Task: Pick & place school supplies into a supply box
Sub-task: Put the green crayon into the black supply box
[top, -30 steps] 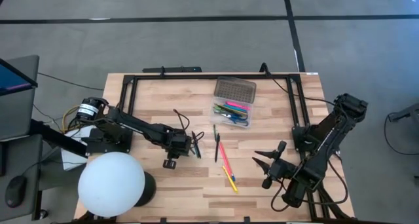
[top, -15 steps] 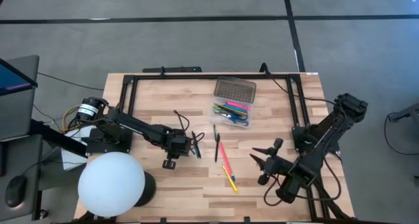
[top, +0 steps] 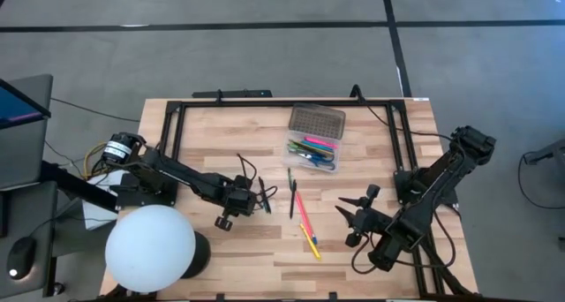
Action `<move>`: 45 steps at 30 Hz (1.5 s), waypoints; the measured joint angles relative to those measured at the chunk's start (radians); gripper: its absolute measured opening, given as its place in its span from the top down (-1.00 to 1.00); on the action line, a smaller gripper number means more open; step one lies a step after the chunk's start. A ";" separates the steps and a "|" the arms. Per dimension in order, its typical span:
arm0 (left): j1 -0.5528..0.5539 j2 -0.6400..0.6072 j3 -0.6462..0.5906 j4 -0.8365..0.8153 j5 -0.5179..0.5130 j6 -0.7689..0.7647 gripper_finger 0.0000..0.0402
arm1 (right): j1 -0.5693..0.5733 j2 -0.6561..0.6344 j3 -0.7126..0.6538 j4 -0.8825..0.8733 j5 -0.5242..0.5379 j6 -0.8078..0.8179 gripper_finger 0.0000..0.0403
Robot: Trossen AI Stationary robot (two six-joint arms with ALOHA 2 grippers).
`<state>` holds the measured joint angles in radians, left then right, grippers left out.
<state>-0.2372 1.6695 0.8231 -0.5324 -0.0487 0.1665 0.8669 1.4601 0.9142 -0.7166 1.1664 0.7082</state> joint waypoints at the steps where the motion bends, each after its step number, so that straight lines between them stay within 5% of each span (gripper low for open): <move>1: 0.000 0.000 0.000 0.000 -0.001 0.000 0.89 | 0.000 0.000 0.000 0.000 0.000 0.000 0.45; 22: 0.001 0.008 0.137 -0.043 -0.011 0.068 0.93 | 0.000 0.000 0.000 0.000 0.000 0.000 0.45; 27: 0.001 0.006 0.183 -0.036 -0.110 0.133 0.93 | 0.000 0.000 0.000 0.000 0.000 0.000 0.45; 37: 0.093 0.005 0.190 0.245 -0.334 0.274 0.93 | 0.000 0.000 0.000 0.000 0.000 -0.001 0.45; 41: 0.151 0.004 0.191 0.407 -0.319 0.349 0.93 | 0.000 0.000 0.000 0.000 0.000 -0.001 0.45; 45: 0.217 0.003 0.191 0.579 -0.195 0.394 0.93 | 0.000 0.000 0.000 0.000 0.000 -0.001 0.45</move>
<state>-0.0203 1.6730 1.0142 0.0469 -0.2434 0.5601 0.8669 1.4601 0.9142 -0.7170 1.1667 0.7073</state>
